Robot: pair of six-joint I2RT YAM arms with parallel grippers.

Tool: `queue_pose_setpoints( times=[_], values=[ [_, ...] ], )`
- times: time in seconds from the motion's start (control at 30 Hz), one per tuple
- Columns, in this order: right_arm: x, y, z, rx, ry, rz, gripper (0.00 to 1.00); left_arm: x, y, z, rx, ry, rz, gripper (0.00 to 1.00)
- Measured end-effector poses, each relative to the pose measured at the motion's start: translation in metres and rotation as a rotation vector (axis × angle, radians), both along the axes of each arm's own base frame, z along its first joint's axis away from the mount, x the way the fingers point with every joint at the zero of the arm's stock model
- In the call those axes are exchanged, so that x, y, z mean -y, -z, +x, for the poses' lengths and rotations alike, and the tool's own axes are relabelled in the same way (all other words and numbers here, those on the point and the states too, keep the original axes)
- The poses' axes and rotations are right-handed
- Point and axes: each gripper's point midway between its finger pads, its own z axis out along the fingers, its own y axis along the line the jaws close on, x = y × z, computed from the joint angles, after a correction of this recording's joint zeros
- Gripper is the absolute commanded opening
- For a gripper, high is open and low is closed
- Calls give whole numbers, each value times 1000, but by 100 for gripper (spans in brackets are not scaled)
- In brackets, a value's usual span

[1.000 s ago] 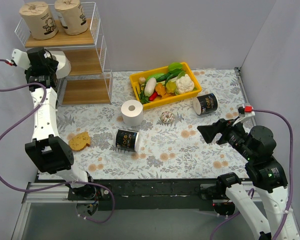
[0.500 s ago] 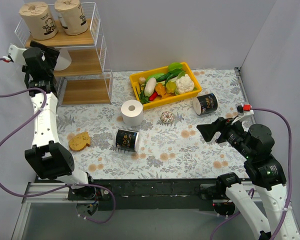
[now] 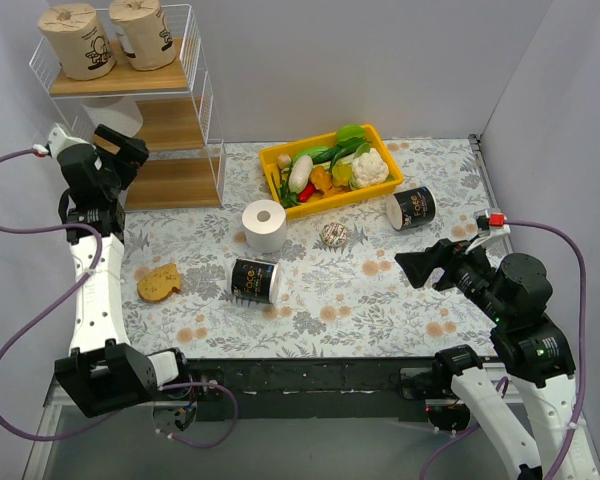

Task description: Place and organize the paper towels onto the shelf

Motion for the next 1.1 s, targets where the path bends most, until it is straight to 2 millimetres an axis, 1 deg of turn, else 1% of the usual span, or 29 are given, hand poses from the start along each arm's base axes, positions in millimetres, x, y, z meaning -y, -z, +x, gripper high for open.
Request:
queue_pose_setpoints(
  times=[0.17, 0.2, 0.27, 0.33, 0.43, 0.5, 0.53, 0.63, 0.8, 0.97, 1.1],
  values=[
    [1, 0, -4, 3, -1, 0, 91, 34, 45, -24, -84, 126, -60, 86],
    [2, 1, -5, 3, -1, 0, 91, 44, 58, -31, -104, 159, -85, 86],
    [2, 1, -7, 1, -1, -1, 91, 64, 78, -40, -141, 213, -119, 86],
    [3, 2, -9, 2, -1, 0, 91, 94, 100, -46, -191, 289, -139, 86],
    [3, 1, -12, 5, -4, 4, 91, 149, 128, -54, -266, 436, -140, 84],
    [3, 2, -14, 1, -7, 4, 91, 177, 143, -57, -314, 512, -140, 83],
    [3, 3, -14, -1, -8, 4, 91, 186, 150, -57, -333, 533, -138, 82],
    [3, 4, -15, -6, -8, 2, 91, 197, 168, -52, -377, 547, -122, 82],
    [3, 5, -15, -8, -7, 2, 91, 202, 199, -43, -452, 528, -88, 81],
    [3, 5, -15, -9, -7, 3, 91, 206, 233, -39, -536, 518, -45, 81],
    [3, 7, -14, -14, -7, 3, 91, 209, 247, -35, -561, 518, -14, 81]
  ],
)
